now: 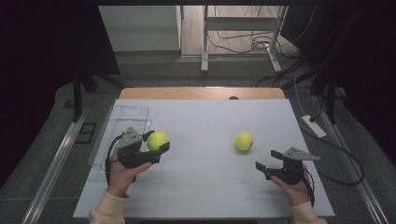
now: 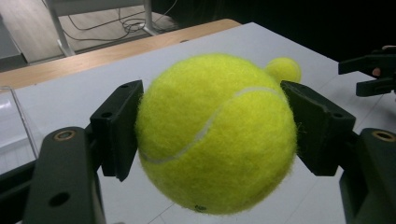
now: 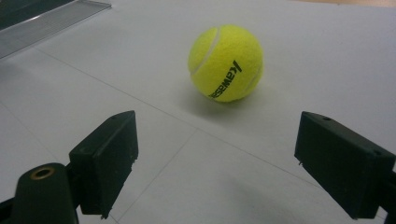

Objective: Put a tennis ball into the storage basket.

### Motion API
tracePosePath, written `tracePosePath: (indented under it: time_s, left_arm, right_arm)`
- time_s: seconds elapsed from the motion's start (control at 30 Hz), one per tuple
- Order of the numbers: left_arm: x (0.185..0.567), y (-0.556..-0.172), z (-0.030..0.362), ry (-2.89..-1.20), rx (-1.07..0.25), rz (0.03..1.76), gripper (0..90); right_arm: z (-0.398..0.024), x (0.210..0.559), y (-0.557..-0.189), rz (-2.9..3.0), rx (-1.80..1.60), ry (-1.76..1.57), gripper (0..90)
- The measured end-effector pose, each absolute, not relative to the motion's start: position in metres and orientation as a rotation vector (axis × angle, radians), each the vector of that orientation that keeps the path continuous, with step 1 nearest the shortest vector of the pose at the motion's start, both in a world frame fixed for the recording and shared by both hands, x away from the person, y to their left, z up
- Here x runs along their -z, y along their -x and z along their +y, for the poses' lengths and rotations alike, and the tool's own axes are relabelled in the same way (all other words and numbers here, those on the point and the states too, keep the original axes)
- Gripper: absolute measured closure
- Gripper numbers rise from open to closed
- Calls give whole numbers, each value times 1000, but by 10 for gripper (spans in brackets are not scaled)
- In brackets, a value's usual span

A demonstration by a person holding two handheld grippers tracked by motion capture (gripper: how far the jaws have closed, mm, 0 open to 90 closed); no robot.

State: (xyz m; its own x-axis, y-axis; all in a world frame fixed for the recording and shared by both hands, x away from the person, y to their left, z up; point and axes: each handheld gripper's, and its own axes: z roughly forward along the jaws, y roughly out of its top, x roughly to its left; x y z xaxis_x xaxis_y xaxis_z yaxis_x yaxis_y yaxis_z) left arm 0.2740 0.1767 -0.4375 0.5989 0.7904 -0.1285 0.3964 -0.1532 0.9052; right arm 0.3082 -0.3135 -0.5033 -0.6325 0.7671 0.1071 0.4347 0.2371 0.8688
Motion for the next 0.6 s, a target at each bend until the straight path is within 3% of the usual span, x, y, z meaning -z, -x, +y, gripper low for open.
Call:
tracePosePath:
  time_s: [0.6]
  left_arm:
    - [437,-288,185,-1760,-480,1018,268]
  right_arm:
    - [-314,503,-308,2171,-1353,-1114,139]
